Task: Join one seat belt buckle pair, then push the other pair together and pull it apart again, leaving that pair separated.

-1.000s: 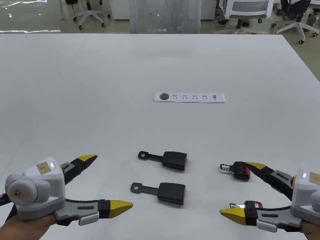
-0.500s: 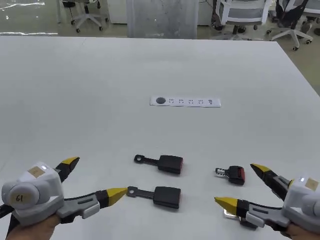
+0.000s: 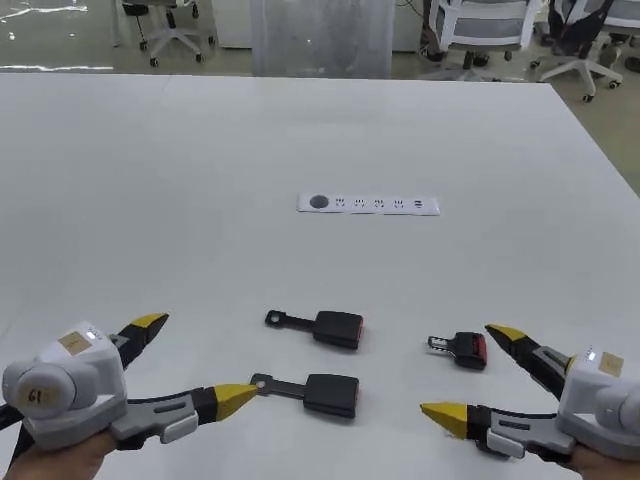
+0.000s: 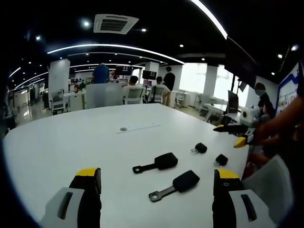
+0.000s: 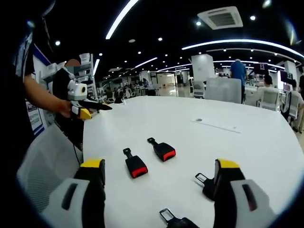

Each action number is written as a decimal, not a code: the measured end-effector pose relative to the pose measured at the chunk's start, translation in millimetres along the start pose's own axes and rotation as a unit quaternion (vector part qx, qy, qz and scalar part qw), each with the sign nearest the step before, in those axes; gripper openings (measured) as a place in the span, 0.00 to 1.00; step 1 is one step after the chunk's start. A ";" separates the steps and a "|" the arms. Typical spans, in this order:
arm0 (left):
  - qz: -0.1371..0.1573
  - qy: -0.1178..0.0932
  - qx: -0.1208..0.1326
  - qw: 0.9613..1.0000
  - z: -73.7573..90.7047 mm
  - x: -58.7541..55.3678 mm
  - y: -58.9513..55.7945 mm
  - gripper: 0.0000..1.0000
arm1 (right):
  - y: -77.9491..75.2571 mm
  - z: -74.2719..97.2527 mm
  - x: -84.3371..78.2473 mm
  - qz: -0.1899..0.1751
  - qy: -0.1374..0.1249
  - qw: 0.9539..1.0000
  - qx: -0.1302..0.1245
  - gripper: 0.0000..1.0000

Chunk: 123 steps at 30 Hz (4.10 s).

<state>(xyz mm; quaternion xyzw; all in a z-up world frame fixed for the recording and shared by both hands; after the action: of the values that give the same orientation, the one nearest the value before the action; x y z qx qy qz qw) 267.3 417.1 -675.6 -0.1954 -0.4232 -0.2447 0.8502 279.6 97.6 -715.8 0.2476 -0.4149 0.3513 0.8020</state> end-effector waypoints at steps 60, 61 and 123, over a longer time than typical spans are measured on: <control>-0.039 0.011 -0.060 0.997 -9.3 9.2 -24.8 1.00 | -4.8 25.0 -21.5 0.007 0.029 1.000 -0.004 0.96; -0.039 0.012 -0.061 0.997 -10.7 8.2 -25.1 1.00 | -5.7 26.2 -23.1 0.006 0.031 0.999 -0.004 0.95; -0.206 0.184 -0.194 0.941 -130.3 -44.6 -58.6 0.75 | -34.5 16.6 -116.9 0.063 0.210 0.972 0.080 0.69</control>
<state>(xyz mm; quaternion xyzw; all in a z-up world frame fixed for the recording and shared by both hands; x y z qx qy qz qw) 291.2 310.9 -778.3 -0.2171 -0.2348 -0.5233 0.7899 250.2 22.6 -808.7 0.2044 -0.2225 0.4774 0.8251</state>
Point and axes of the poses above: the centre of the closed fingertips' face, and the gripper's own axes: z roughly backward along the fingers, y roughly to its left, x roughly out of its top, the point moved 4 cm from there along z, roughly backward along the fingers, and after that the axes turned 13 degrees about y, right-handed, at the moved point
